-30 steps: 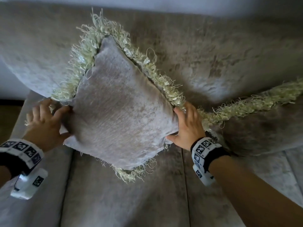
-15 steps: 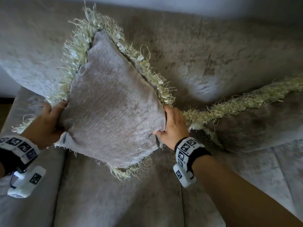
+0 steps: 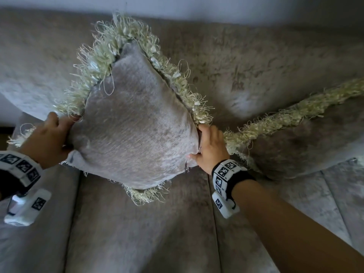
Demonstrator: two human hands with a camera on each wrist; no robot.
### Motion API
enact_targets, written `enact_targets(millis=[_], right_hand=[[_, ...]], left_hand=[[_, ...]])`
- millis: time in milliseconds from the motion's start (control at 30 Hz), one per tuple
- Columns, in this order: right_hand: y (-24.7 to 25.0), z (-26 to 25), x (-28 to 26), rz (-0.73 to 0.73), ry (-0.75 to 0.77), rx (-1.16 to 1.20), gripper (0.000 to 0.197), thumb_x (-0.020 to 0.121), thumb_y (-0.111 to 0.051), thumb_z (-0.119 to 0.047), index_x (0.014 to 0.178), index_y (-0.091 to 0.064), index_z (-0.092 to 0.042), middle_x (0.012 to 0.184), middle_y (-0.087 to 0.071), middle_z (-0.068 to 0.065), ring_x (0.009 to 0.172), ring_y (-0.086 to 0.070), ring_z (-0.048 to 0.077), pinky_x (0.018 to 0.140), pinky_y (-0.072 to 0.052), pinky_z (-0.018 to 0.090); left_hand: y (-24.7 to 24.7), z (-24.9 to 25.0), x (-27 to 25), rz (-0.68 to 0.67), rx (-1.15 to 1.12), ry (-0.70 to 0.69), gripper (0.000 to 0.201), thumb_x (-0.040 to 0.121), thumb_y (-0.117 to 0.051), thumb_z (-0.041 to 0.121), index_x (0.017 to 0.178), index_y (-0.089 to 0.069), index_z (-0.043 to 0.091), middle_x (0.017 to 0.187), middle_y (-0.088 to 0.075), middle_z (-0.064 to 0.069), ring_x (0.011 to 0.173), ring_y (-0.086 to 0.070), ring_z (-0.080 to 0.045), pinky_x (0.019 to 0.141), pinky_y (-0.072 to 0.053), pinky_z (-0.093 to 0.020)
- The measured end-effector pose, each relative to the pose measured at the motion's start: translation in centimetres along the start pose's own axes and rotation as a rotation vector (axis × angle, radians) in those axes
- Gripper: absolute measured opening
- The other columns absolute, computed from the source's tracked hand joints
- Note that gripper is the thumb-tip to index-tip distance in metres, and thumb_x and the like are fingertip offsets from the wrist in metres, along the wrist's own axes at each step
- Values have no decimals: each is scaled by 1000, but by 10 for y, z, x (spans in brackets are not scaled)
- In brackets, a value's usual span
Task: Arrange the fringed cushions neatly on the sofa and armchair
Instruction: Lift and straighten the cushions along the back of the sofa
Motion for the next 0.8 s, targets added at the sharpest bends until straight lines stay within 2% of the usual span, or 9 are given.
enact_targets(millis=[167,300,400,467,533,633,700,767,800], right_hand=[[-11,8,-5,35,-7,-70,102,47,-94,-41,123,-29,-21,111,-51,18,99,-50,36,85,-47,46],[-13,11,-7,59,-77,-164,103,50,-89,-53,129,-30,-24,124,-47,20,113,-45,39,93,-44,51],[-14,9,-11,23,-115,-211,104,52,-88,-52,133,-29,-27,132,-42,22,121,-40,42,100,-40,55],[-11,6,-15,-55,-153,-226,103,58,-86,-51,138,-24,-31,142,-34,23,129,-34,44,106,-34,55],[-1,2,-19,-166,-195,-242,103,67,-82,-49,144,-16,-36,153,-20,22,138,-23,45,111,-26,54],[24,-3,-32,-330,-243,-224,98,79,-74,-45,149,-5,-42,161,0,7,144,-10,42,114,-22,53],[51,-6,-38,-354,-273,-143,86,85,-68,-40,151,-13,-41,161,-9,1,144,-17,37,114,-27,53],[81,-12,-49,-359,-265,-88,70,88,-60,-39,148,-24,-41,152,-35,2,135,-36,33,110,-33,53],[96,-16,-55,-355,-251,-57,64,88,-57,-38,144,-28,-45,139,-50,0,125,-47,30,105,-39,52]], left_hand=[[-13,-3,-3,20,74,15,102,38,-91,0,128,-44,11,92,-39,-24,74,-49,-46,65,-48,-60],[-12,1,-6,62,114,69,105,39,-92,3,131,-43,16,96,-38,-24,82,-45,-44,65,-45,-61],[-15,9,-10,7,137,140,103,42,-93,7,131,-43,21,101,-36,-21,87,-44,-43,67,-45,-62],[-10,13,-14,-62,180,182,103,47,-93,13,135,-41,26,110,-37,-21,95,-45,-45,74,-46,-64],[3,21,-18,-134,236,261,101,58,-88,19,143,-35,34,131,-34,-21,114,-40,-47,88,-43,-64],[31,39,-25,-250,271,361,92,72,-77,29,148,-26,41,152,-23,-14,134,-26,-45,103,-34,-59],[51,50,-31,-301,182,408,87,77,-71,34,149,-23,40,153,-27,-11,137,-28,-41,108,-31,-57],[71,63,-39,-290,-64,430,79,79,-69,32,149,-31,31,147,-39,-13,133,-38,-38,107,-35,-55],[81,72,-46,-273,-167,432,74,82,-69,29,147,-36,27,145,-42,-14,131,-41,-37,107,-36,-54]])
Point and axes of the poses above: each hand's wrist, its own x-axis towards the middle knuckle, its own y-axis out of the back of the hand, z = x × y, the point moved 1 cm from there along x, towards the middle knuckle
